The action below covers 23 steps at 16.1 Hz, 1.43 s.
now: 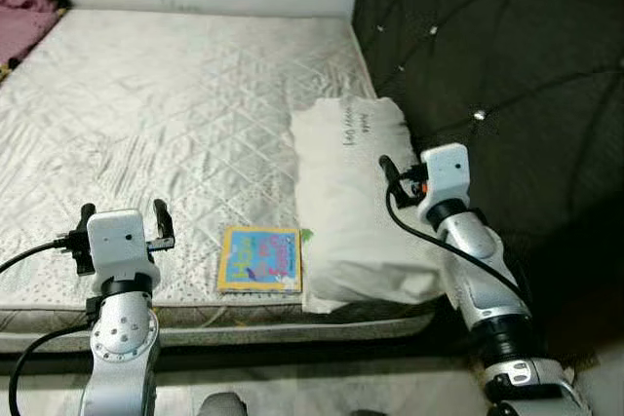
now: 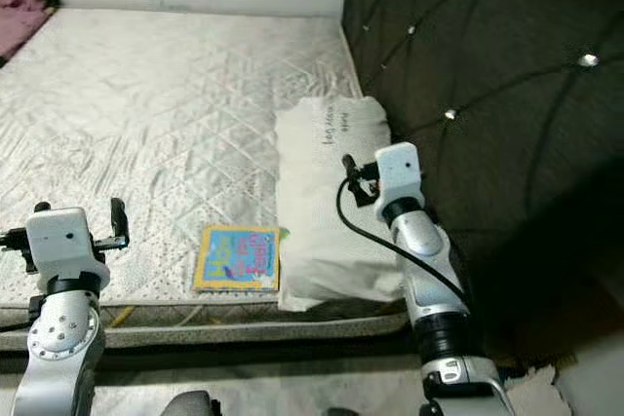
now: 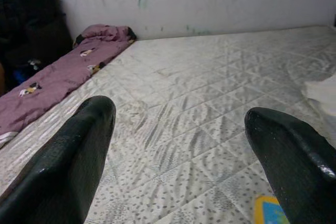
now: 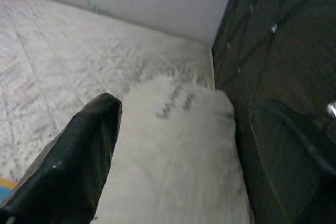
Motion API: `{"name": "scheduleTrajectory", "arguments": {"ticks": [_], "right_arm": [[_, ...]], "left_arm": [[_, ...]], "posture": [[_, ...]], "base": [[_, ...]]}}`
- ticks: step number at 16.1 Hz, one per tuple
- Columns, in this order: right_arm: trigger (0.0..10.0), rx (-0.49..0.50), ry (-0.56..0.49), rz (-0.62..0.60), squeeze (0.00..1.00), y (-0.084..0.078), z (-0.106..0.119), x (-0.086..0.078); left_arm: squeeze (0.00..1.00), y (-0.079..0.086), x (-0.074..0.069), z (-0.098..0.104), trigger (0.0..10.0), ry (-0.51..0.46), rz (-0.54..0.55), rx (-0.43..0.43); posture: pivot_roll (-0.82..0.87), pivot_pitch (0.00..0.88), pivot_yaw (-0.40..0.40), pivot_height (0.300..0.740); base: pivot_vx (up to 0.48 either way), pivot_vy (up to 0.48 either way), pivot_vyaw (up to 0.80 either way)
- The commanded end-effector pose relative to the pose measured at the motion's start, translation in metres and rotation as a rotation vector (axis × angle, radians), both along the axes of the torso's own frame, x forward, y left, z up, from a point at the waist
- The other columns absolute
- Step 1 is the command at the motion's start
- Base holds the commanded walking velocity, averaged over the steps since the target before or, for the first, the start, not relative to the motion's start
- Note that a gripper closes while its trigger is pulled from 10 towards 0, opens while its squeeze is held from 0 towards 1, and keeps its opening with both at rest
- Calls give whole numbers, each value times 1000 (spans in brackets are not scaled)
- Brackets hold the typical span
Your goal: Clean up the room
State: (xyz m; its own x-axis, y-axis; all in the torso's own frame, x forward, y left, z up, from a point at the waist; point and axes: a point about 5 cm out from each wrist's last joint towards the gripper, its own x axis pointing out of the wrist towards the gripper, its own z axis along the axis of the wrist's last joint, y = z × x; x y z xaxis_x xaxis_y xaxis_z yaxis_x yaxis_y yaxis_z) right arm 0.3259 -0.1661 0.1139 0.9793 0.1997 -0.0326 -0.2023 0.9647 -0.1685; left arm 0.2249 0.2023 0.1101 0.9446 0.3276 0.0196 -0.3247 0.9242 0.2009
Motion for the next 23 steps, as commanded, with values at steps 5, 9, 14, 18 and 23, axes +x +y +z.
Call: {"name": "scheduleTrajectory", "arguments": {"ticks": [5, 9, 14, 18, 23], "right_arm": [[10000, 54, 85, 167, 0, 41, -6, -17], [10000, 159, -123, 134, 0, 54, 12, -26], [10000, 232, -12, 58, 0, 40, -9, -40], [10000, 205, 31, 66, 0, 44, -13, -38], [10000, 191, 53, 74, 0, 48, -13, -33]], "left_arm": [[0, -7, 6, -5, 10000, -24, -41, -55], [0, -8, -5, 2, 10000, -87, -34, -43], [0, -5, -23, -9, 10000, -40, 9, -49], [0, -7, -23, -11, 10000, -32, 19, -29], [0, -9, -19, -10, 10000, -41, -4, -74]], "posture": [[-54, 0, 16, 740], [-8, 0, -29, 740], [-1, 0, -38, 740], [23, 0, -58, 740], [29, 0, -62, 740]], "base": [[0, 0, 0], [0, 0, 0], [0, 0, 0], [0, 0, 0], [0, 0, -434]]}}
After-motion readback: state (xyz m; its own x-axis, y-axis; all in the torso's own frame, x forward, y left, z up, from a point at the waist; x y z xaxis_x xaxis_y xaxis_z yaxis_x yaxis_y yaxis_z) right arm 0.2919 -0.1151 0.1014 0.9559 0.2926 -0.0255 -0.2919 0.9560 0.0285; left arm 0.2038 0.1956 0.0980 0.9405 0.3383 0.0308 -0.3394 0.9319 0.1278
